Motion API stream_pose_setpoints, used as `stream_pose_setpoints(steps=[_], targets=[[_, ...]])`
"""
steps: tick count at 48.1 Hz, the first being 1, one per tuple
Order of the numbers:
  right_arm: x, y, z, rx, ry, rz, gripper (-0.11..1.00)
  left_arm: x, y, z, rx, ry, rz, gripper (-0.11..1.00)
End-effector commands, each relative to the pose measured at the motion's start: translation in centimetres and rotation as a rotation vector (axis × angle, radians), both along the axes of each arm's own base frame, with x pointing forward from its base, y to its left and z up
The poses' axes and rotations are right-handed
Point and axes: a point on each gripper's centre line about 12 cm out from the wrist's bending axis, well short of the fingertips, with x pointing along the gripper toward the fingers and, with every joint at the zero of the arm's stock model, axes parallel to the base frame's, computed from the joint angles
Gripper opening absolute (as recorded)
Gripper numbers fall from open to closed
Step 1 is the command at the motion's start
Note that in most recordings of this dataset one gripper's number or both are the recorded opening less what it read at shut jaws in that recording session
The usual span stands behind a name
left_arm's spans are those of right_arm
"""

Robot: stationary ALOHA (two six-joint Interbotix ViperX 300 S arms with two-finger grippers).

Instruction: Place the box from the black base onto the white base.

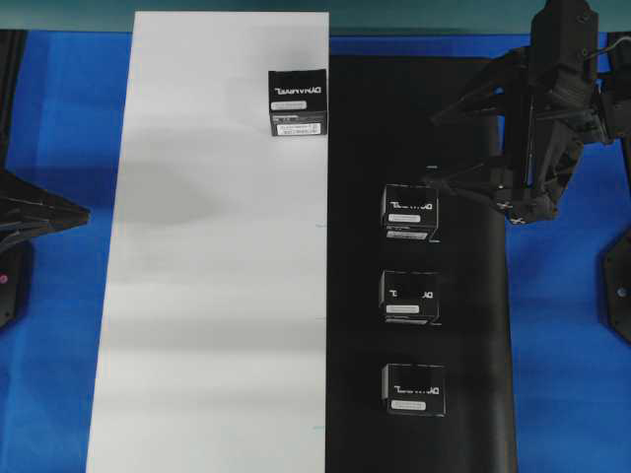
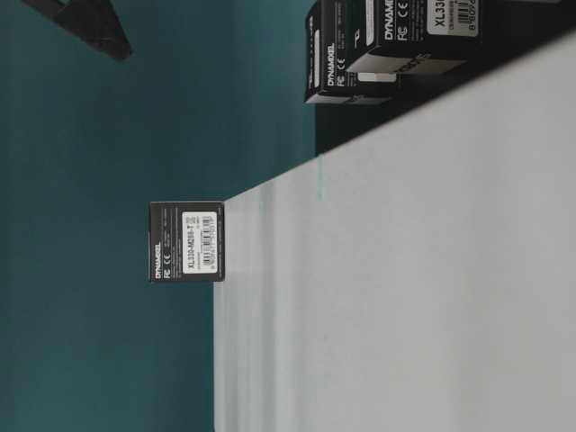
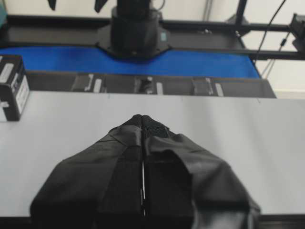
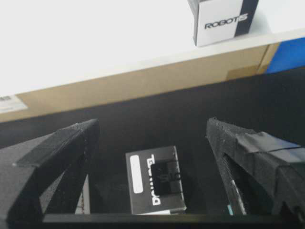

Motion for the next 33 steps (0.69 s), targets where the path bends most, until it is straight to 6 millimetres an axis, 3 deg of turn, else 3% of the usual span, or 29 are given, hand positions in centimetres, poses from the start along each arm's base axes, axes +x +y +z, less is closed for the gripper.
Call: stream_pose_setpoints(steps=[1,16,33], targets=[[0.1,0.1,0.2,-0.002,-0.009,0.002,0.99,0.2,0.0,0.4,0.012,-0.011,-0.001,-0.06],[-0.7,0.4,-1.0,0.006,0.016,0.004,0.99,0.2,0.0,0.3,0.001,-0.008,0.000,-0.06],[-1.4,0.5,-0.5,-0.013,-0.020,-0.002,0.99,0.0,-0.2,0.5,0.001,-0.020,-0.009,-0.06]])
